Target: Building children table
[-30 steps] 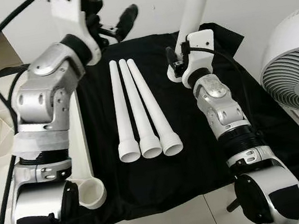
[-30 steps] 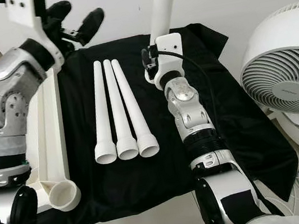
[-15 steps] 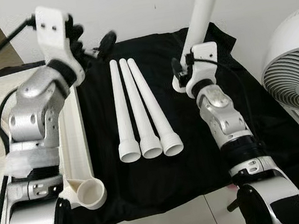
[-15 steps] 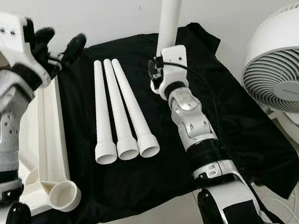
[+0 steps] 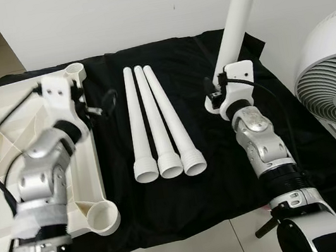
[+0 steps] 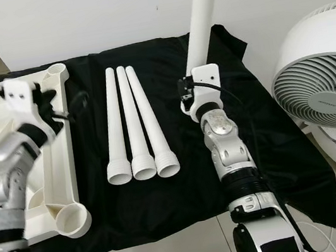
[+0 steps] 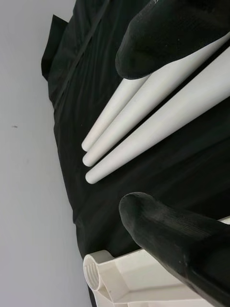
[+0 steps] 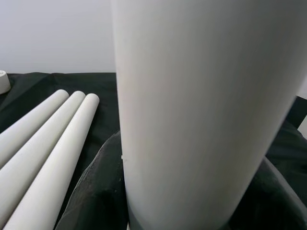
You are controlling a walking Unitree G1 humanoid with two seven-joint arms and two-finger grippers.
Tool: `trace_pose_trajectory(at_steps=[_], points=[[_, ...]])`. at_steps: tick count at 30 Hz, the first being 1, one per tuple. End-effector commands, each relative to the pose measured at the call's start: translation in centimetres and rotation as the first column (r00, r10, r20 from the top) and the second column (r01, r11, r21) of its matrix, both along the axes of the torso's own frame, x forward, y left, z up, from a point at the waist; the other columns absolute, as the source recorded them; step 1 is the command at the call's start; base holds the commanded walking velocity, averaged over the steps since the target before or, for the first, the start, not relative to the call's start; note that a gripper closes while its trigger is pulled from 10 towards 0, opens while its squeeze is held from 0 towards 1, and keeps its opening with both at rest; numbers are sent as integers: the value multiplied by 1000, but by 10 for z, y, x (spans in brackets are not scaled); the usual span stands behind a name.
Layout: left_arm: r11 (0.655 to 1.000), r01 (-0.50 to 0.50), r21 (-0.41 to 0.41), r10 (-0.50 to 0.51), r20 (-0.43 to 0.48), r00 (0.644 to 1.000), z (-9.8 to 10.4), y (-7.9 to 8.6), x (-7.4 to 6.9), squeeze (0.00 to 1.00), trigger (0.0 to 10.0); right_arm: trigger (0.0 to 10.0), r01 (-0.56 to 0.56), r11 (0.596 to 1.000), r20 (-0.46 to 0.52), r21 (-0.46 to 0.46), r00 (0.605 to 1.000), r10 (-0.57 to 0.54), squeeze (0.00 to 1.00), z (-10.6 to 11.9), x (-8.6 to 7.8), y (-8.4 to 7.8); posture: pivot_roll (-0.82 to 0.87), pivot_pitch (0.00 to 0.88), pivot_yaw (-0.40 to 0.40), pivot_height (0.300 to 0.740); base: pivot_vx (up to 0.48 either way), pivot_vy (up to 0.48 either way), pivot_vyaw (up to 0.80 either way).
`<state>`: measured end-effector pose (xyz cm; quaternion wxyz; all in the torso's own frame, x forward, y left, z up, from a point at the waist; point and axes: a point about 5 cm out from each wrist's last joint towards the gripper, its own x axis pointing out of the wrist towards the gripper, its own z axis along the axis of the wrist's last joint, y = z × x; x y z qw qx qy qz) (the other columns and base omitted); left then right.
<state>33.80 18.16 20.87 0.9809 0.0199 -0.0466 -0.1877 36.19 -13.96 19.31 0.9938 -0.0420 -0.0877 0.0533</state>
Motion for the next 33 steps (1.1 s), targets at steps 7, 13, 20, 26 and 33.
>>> trace_pose_trajectory(at_steps=[7, 13, 20, 26, 33], points=[[977, -212, -37, 213, 20, 977, 2, 13, 5, 0, 10000, 10000, 8, 1000, 18, -11, 1000, -8, 0, 7, -1, -3, -65, 47, 30, 740, 0, 0, 0], [963, -260, -70, 261, 15, 965, 5, 21, 4, 0, 10000, 10000, 22, 999, 23, -30, 1000, -22, 0, 4, -3, -2, -60, 51, 45, 740, 0, 84, 0], [959, -275, -71, 277, 17, 961, 5, 23, 1, 0, 10000, 10000, 27, 999, 22, -43, 999, -26, 0, 4, -4, -3, -54, 57, 53, 740, 0, 261, 0], [958, -276, -75, 278, 21, 960, 5, 23, 2, 0, 10000, 10000, 30, 998, 26, -54, 999, -28, 0, 6, -3, -5, -56, 60, 48, 740, 0, 281, 0], [958, -278, -78, 280, 22, 960, 5, 23, 2, 0, 10000, 10000, 33, 998, 28, -62, 999, -32, 0, 7, -3, -6, -54, 57, 41, 740, 0, 286, 0]])
